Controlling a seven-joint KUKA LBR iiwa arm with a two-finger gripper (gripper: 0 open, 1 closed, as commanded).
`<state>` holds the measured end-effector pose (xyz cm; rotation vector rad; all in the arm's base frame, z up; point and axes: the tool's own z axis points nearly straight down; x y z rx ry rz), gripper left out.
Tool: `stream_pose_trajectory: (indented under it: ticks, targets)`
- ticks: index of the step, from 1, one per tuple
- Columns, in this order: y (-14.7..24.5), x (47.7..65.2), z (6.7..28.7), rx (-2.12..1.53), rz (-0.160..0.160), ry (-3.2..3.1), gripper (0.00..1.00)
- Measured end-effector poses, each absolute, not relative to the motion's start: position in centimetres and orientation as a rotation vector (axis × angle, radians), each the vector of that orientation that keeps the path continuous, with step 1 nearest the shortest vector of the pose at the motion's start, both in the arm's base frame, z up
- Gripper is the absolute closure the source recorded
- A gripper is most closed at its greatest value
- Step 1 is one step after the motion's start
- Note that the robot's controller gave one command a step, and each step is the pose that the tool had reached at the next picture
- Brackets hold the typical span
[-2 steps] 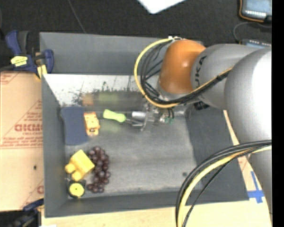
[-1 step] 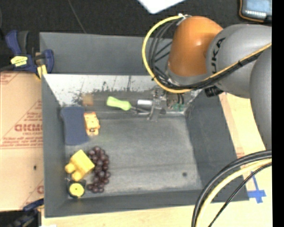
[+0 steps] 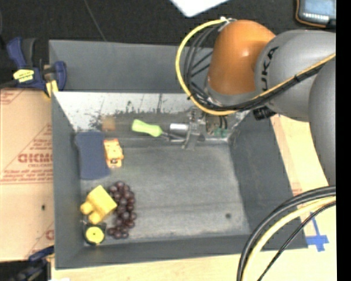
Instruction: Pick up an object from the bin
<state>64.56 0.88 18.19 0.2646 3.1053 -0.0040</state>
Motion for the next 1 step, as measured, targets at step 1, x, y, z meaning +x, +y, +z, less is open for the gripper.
stream_pose_trajectory:
  ticks: [1]
  targets:
    - [-0.15, 64.35, 36.13, 0.319, -0.002, 3.086, 1.00]
